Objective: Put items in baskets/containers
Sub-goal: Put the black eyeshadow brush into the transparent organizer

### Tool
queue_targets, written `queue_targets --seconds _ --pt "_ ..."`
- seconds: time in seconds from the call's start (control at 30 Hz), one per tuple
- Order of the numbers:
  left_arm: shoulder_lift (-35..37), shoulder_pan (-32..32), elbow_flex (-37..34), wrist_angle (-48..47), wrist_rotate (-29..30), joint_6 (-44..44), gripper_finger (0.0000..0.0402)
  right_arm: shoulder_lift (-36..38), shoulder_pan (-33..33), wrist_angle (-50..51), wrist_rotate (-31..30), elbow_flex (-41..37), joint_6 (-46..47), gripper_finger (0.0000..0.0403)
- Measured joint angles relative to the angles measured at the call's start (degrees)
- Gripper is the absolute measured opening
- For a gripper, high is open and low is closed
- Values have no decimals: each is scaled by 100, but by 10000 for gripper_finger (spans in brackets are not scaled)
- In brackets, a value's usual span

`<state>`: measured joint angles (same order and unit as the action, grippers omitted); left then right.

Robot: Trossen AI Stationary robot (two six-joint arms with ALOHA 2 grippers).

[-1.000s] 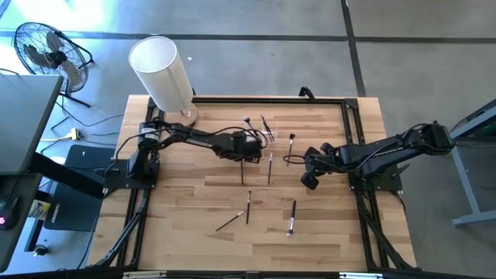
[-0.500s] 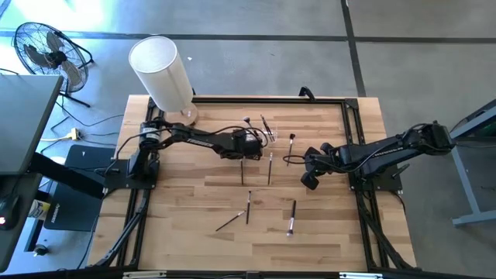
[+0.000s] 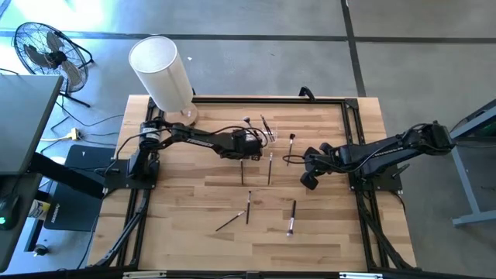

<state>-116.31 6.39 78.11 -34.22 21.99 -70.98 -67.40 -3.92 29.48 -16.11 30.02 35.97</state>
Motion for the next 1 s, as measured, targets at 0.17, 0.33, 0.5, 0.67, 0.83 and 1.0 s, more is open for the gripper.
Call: queue_targets --seconds 0.17,0.33,0.5,0.67,0.83,1.0 --pt "0 0 0 -25 -105 28 63 0 0 -120 12 0 0 6" --pt "11 4 4 -38 -340 367 16 0 0 -134 14 0 1 2" --pt "20 0 20 24 -679 527 9 0 0 -167 15 0 1 4" --pt "24 -38 20 151 -1062 1046 3 0 0 -243 16 0 0 6" --pt "-11 -296 243 152 -1177 1495 1 0 0 -285 18 0 0 2" --pt "-11 -602 872 124 -923 1946 0 0 0 -285 18 0 -23 5"
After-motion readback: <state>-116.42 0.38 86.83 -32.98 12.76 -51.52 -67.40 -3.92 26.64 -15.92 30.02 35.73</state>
